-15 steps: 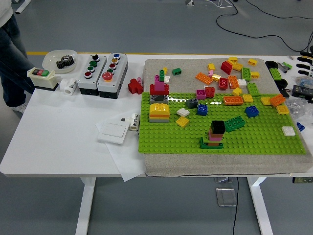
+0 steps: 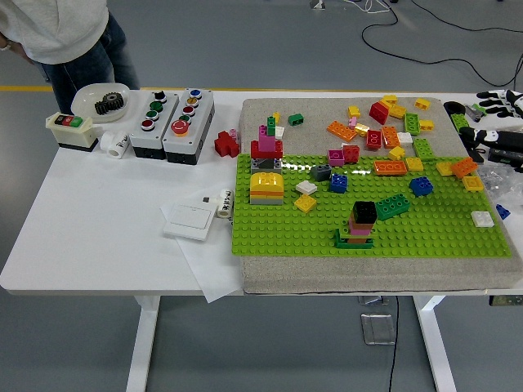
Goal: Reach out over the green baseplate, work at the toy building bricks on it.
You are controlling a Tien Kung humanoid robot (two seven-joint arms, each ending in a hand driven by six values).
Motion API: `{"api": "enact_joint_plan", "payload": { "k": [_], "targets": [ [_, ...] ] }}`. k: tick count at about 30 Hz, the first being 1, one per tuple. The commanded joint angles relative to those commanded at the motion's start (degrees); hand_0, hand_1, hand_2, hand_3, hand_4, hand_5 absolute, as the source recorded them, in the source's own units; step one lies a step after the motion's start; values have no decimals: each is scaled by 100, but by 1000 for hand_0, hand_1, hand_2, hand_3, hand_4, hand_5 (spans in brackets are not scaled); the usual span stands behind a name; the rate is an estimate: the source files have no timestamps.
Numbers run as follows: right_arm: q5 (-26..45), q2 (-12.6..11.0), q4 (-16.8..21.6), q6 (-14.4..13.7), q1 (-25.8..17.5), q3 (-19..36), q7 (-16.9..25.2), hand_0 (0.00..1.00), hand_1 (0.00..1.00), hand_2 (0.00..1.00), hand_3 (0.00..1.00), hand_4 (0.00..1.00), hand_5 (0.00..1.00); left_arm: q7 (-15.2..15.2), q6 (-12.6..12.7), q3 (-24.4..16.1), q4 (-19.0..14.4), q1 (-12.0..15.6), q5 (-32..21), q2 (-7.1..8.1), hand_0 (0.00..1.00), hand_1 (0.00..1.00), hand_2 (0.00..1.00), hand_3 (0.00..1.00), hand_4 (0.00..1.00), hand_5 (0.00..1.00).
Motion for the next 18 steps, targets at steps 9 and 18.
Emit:
{"api": "enact_joint_plan", "payload": {
  "k": [9,18],
  "targets": [
    [-1183,135,-440,-173,474,-789,357,747,711,761,805,867,218,-82,7,138,-19,-34,19,8,556,622,720,916,998,741],
    [-1670,373,-710,-247,776,-1475,481,745,709,755,799,852,191,-64,-4,195,-19,-69,32,6,548,620,721,911,998,719]
  ]
}}
